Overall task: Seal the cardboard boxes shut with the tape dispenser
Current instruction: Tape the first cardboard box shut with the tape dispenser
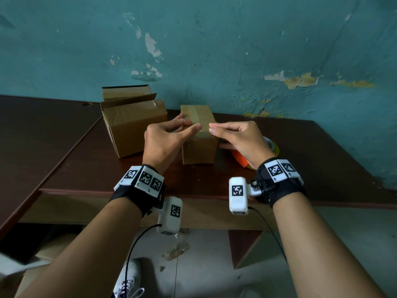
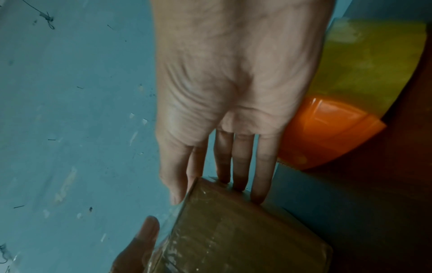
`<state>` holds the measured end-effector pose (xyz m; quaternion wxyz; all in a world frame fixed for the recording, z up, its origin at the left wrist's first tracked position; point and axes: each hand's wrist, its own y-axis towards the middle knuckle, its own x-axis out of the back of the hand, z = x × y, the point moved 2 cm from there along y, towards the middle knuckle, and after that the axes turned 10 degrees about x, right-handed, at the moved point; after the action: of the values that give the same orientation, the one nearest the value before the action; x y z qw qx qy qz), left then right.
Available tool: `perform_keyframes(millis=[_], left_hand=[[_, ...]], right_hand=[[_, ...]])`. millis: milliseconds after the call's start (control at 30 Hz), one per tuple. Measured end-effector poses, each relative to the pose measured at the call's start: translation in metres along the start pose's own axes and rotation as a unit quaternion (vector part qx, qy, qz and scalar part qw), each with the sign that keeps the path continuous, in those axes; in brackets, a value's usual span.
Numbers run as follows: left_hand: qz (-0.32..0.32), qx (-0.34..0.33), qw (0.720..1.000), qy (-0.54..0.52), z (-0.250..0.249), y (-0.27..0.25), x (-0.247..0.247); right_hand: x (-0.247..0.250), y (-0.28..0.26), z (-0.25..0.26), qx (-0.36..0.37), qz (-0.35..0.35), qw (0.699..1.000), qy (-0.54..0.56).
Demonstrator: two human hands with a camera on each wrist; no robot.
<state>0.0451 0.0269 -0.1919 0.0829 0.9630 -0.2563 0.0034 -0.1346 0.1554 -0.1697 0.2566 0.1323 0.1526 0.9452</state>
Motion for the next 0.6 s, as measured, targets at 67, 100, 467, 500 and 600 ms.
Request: perform_keyframes(millis=[67,100,467,500,600], left_hand=[[0.011,0.003,1.0,-0.014,0.003,0.0,0.001],[0.014,0.003,1.0,-0.017,0.004,0.0,0.001],[0.042,-0.024,0.999,0.011,0.013,0.003,0.009],[0.045,-0.027,0.999,0.013,0.014,0.004,0.009],[0.051,-0.035,0.998,0.011,0.017,0.005,0.01]], right_hand=[[0.001,0.0,-0.001,-0.002,0.002,1.0,0.003],[0.001,0.0,-0.001,-0.003,0.002,1.0,0.006],[0.002,-0.001,-0.007,0.0,0.028,0.999,0.041],[0.002,0.0,-0.007,0.001,0.029,0.999,0.045],[0.003,-0.001,-0.007,0.004,0.032,0.998,0.048]])
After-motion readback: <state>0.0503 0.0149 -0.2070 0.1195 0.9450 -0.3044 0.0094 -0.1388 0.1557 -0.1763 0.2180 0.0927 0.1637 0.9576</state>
